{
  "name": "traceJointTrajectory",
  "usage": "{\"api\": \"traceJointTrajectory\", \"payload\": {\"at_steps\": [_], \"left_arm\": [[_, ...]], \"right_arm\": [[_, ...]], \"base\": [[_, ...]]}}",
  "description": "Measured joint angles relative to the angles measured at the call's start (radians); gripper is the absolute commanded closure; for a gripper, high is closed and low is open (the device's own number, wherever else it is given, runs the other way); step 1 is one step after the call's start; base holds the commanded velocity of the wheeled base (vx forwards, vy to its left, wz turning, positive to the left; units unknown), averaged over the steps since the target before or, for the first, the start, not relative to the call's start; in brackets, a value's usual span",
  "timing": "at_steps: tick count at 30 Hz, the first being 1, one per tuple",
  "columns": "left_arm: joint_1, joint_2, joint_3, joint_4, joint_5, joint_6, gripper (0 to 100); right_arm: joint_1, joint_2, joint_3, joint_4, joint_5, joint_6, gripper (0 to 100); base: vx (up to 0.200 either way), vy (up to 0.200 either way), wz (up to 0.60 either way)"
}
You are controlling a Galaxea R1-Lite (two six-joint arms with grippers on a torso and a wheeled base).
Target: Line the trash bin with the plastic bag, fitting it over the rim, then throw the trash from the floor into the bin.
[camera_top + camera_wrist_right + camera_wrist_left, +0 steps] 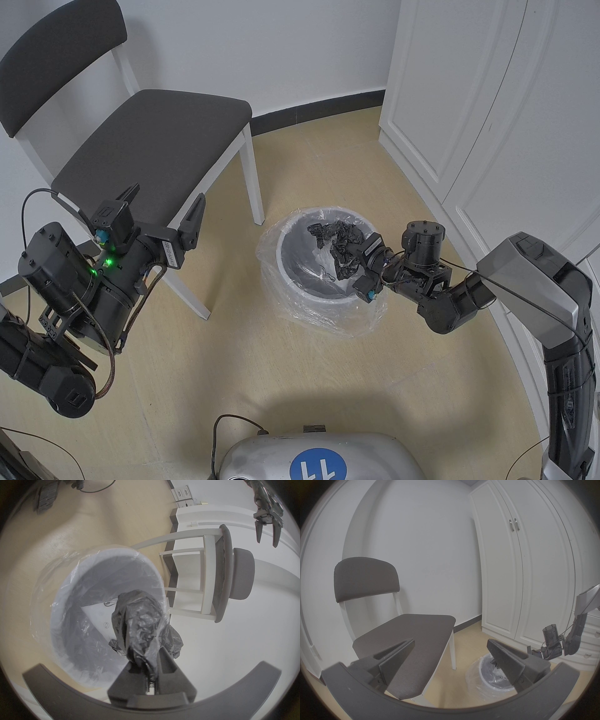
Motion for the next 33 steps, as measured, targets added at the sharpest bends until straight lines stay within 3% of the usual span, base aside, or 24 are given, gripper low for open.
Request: {"api": "traceJointTrajectory", "payload": {"at_steps": [8, 9, 33], "left_arm": [[0.001, -0.002, -0.001, 0.000, 0.000, 0.000, 0], [0.001, -0.002, -0.001, 0.000, 0.000, 0.000, 0], [0.000, 0.002, 0.002, 0.000, 0.000, 0.000, 0]], "right_arm": [[0.008, 0.024, -0.007, -0.024, -0.011, -0.002, 100], [0.008, 0.026, -0.008, -0.025, -0.011, -0.002, 0], [0.008, 0.033, -0.025, -0.026, -0.009, -0.005, 0]], "base": [[0.000, 0.000, 0.00], [0.000, 0.000, 0.00], [0.000, 0.000, 0.00]]}}
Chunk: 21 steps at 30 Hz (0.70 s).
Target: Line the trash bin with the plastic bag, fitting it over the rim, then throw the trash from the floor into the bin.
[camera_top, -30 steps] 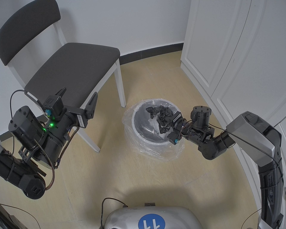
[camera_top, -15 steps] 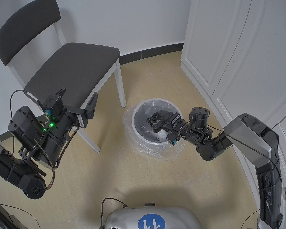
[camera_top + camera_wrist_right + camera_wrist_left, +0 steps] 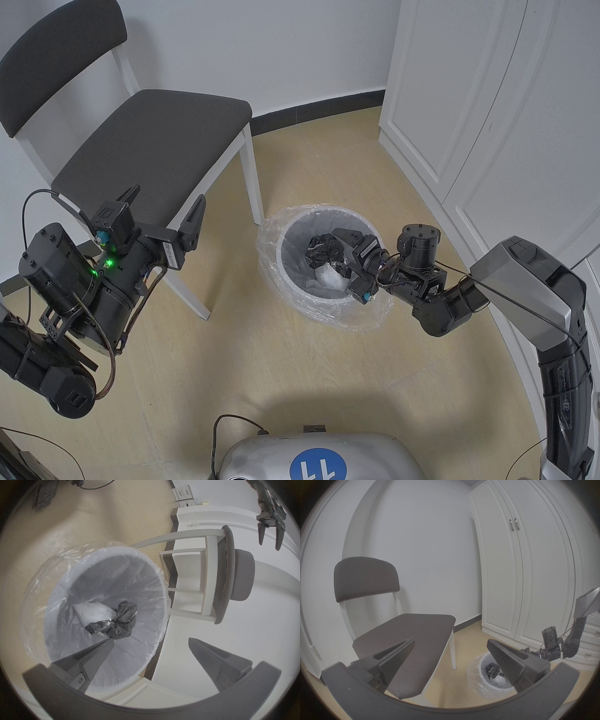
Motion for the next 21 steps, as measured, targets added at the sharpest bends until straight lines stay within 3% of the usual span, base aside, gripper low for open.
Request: {"api": "traceJointTrajectory", "payload": {"at_steps": [4, 10, 21], "left_arm": [[-0.001, 0.003, 0.004, 0.000, 0.000, 0.000, 0], [-0.009, 0.016, 0.008, 0.000, 0.000, 0.001, 0], [-0.040, 0.077, 0.021, -0.001, 0.002, 0.004, 0]], "right_arm": [[0.000, -0.024, 0.013, 0.001, 0.000, 0.030, 0], [0.000, -0.071, 0.085, -0.043, -0.025, 0.141, 0], [0.000, -0.135, 0.344, -0.334, -0.174, 0.351, 0]], "base": [[0.000, 0.000, 0.00], [0.000, 0.000, 0.00], [0.000, 0.000, 0.00]]}}
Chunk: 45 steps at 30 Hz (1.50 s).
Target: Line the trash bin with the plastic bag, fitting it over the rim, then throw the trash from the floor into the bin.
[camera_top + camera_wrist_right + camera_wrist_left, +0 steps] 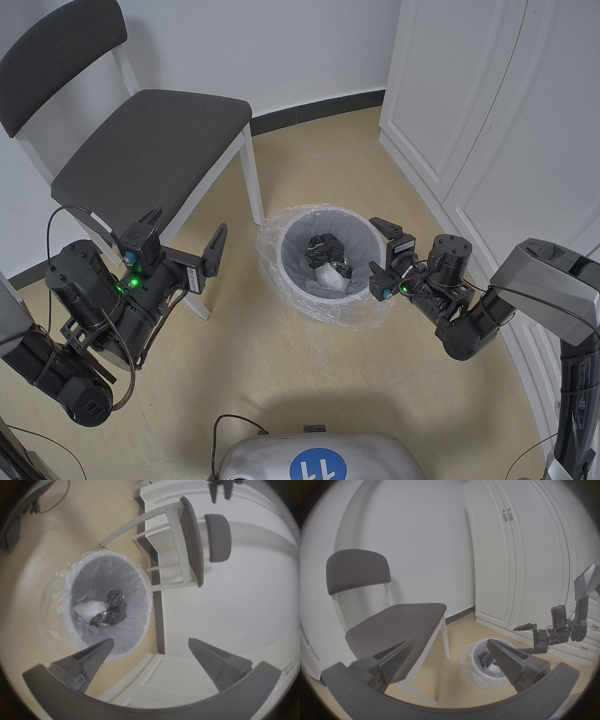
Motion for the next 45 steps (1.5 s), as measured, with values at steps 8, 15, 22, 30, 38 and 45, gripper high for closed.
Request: {"api": "traceJointTrajectory", "payload": {"at_steps": [8, 15, 22, 30, 38, 45], "left_arm": [[-0.010, 0.025, 0.009, 0.000, 0.000, 0.000, 0], [-0.031, 0.039, 0.040, -0.001, 0.001, -0.001, 0], [-0.061, 0.060, 0.074, -0.001, 0.003, -0.006, 0], [-0.100, 0.093, 0.071, -0.001, 0.008, -0.010, 0], [-0.119, 0.114, 0.060, -0.001, 0.011, -0.117, 0], [-0.109, 0.064, 0.075, -0.001, 0.047, -0.130, 0]], "right_arm": [[0.041, -0.037, 0.153, -0.113, -0.231, 0.443, 0], [0.095, -0.073, 0.277, -0.181, -0.433, 0.854, 0], [0.030, -0.169, 0.409, -0.191, -0.483, 1.087, 0], [0.001, -0.228, 0.441, -0.200, -0.486, 1.429, 0], [0.011, -0.301, 0.500, -0.203, -0.473, 1.574, 0], [-0.011, -0.405, 0.589, -0.201, -0.438, 1.600, 0]], "base": [[0.000, 0.000, 0.00], [0.000, 0.000, 0.00], [0.000, 0.000, 0.00], [0.000, 0.000, 0.00], [0.000, 0.000, 0.00], [0.000, 0.000, 0.00]]}}
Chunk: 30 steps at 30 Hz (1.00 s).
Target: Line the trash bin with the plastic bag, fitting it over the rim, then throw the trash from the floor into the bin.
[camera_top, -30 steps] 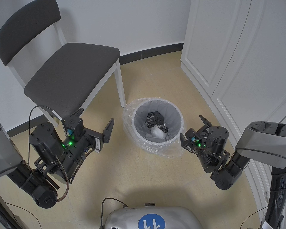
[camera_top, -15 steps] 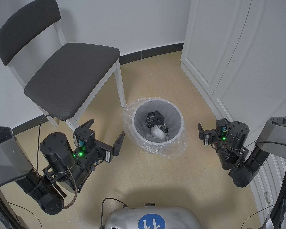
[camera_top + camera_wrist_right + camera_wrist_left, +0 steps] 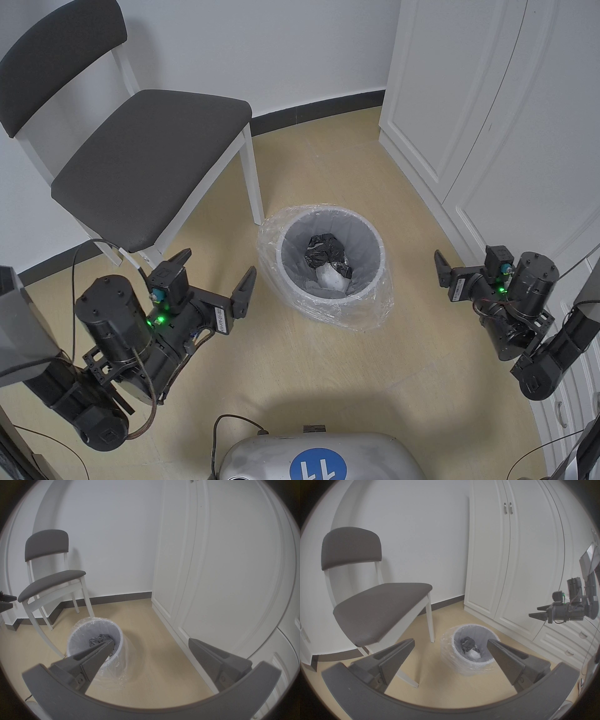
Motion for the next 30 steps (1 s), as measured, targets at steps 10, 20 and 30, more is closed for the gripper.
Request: {"api": "traceJointTrajectory", "payload": {"at_steps": [10, 20, 30], "left_arm": [[0.001, -0.201, 0.136, 0.002, 0.043, -0.002, 0], [0.060, -0.409, 0.264, 0.003, 0.129, -0.003, 0], [0.086, -0.571, 0.315, 0.004, 0.235, 0.033, 0]], "right_arm": [[-0.070, -0.193, 0.177, 0.005, 0.035, 0.030, 0], [-0.138, -0.441, 0.342, 0.049, 0.076, 0.008, 0], [-0.179, -0.734, 0.378, 0.320, 0.080, 0.000, 0]], "base": [[0.000, 0.000, 0.00], [0.000, 0.000, 0.00], [0.000, 0.000, 0.00]]}}
